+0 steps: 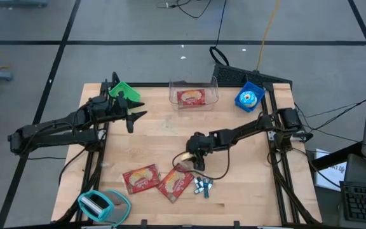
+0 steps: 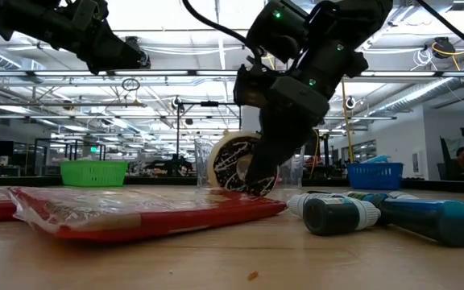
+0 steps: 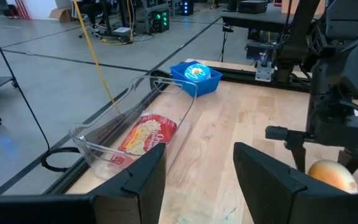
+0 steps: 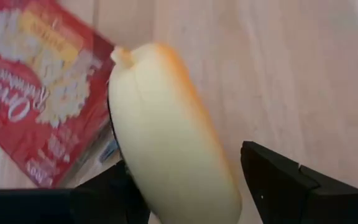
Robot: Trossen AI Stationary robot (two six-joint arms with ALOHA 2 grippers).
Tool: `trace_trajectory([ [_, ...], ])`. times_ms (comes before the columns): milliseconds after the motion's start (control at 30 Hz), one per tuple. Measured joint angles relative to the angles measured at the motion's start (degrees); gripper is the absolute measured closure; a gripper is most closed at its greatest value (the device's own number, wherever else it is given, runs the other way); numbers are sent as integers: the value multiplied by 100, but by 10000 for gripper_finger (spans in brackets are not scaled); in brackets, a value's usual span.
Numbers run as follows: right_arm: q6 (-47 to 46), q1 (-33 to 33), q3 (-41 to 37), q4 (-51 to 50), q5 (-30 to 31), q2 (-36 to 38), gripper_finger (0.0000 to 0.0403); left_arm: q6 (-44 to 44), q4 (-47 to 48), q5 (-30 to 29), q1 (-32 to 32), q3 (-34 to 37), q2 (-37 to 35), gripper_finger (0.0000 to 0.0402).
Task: Pick & Place Food Item
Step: Put the black donut into the blue bin
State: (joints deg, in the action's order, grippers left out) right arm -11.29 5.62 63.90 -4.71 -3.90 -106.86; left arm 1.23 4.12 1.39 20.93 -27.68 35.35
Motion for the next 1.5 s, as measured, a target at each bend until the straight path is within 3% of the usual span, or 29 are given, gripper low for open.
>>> trace_trajectory([
  [433, 74, 14, -2, -20, 30, 31, 189, 0, 0, 0, -2, 0, 0, 215],
  [900, 321, 14, 0, 14, -391, 46, 189, 0, 0, 0, 0, 0, 0, 215],
  [1500, 662, 129, 7, 10, -396, 553, 189, 0, -1, -1, -1, 0, -1, 215],
])
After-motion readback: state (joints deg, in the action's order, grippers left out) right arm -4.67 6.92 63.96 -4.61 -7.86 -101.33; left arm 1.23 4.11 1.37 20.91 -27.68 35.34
